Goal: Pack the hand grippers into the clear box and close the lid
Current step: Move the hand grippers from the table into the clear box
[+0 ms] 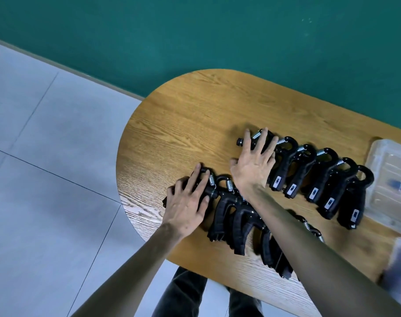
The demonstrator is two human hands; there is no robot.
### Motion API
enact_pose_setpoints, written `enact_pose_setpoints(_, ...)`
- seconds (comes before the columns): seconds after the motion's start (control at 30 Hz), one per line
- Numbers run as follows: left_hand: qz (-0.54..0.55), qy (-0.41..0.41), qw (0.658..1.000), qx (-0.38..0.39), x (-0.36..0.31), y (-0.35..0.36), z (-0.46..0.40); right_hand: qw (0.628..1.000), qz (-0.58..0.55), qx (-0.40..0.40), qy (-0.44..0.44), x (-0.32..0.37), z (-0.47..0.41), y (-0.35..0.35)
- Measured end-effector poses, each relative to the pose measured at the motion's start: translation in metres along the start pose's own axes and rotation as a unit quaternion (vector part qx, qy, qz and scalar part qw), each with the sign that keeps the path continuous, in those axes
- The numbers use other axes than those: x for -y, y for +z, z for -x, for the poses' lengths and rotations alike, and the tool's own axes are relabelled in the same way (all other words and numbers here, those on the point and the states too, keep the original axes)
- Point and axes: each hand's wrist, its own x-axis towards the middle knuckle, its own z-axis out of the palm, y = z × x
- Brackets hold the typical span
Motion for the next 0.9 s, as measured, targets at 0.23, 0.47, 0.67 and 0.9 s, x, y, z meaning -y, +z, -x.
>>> enact_pose_setpoints(0.23, 0.004, 0.027, 1.0, 0.0, 0.011, 0.001, -0.005, 0.999, 0.044, 0.021, -0.015, -0.006, 0.001, 0.002)
enact_pose_setpoints(0.47, 0.007, 0.026, 1.0, 0.01, 0.01, 0.003, -0.006, 0.996, 0.078, 0.027, -0.047, -0.01, 0.001, 0.001)
enact_pose_setpoints(0.67, 0.015, -0.02, 1.0, -0.006, 0.004, 0.002, -0.005, 0.994, 0.08, 0.01, -0.076, -0.016, 0.014, -0.008)
enact_pose_setpoints(0.9, 0.056, -0.08, 0.992, -0.078, -0.023, -0.015, -0.005, 0.994, 0.065, -0.015, -0.086, -0.041, 0.036, -0.048)
